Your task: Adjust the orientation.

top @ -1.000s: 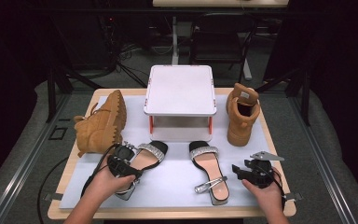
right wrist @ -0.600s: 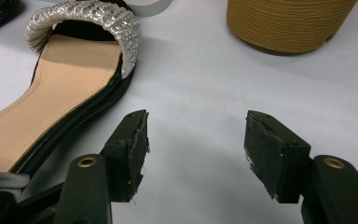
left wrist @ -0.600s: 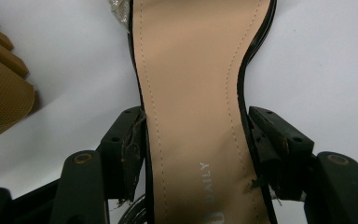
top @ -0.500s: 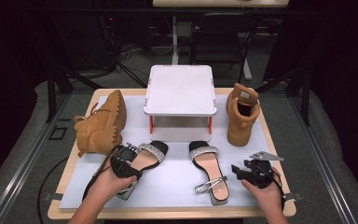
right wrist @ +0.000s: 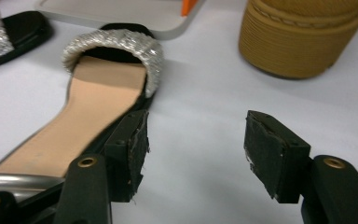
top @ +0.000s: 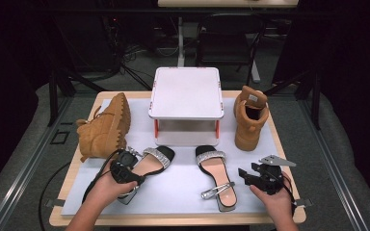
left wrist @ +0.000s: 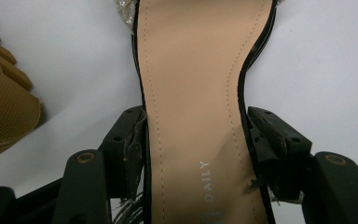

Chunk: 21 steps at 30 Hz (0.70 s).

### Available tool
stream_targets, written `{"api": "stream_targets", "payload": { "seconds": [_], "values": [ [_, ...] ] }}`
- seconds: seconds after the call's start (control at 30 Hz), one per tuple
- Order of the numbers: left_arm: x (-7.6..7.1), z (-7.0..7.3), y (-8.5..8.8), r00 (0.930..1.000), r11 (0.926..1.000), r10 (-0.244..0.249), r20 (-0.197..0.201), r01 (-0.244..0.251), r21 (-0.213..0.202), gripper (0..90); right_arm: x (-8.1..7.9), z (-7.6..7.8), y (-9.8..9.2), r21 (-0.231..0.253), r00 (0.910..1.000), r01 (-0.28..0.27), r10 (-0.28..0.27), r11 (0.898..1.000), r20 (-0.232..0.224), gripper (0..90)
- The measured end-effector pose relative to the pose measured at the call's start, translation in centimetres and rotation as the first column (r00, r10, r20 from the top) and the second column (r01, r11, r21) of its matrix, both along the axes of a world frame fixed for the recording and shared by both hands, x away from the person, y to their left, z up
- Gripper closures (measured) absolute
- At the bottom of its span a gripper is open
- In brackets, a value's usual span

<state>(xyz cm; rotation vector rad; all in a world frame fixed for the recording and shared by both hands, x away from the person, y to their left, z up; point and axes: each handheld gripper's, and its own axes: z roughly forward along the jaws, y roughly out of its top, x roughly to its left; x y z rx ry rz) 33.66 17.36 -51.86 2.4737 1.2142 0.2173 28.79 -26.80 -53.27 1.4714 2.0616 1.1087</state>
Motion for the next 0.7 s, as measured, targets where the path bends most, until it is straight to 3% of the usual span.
{"api": "stream_targets", "payload": {
  "seconds": [0.1,0.23,0.4,0.7],
  "values": [
    [-0.1,-0.1,0.2,1.0,0.9997,0.004,0.005,-0.004,-0.022,39.6,-0.4,0.8,0.7,0.013,0.9991,-0.037,0.037,0.999,0.019,39.7],
    [-0.2,-0.1,0.1,0.9999,0.9999,0.002,0.014,-0.002,-0.015,39.4,-1.2,1.6,1.7,0.048,0.9954,-0.093,0.092,0.995,0.028,41.9],
    [-0.2,0.0,0.0,0.9998,0.9997,0.02,0.009,-0.02,-0.01,39.7,-1.9,2.1,3.0,0.027,0.9886,-0.149,0.148,0.989,0.029,44.3],
    [-0.1,0.0,0.0,0.9994,0.9993,0.034,0.003,-0.034,-0.019,39.6,-3.8,3.1,3.5,-0.005,0.9848,-0.159,0.159,0.987,0.07,48.7]
  ]
}}
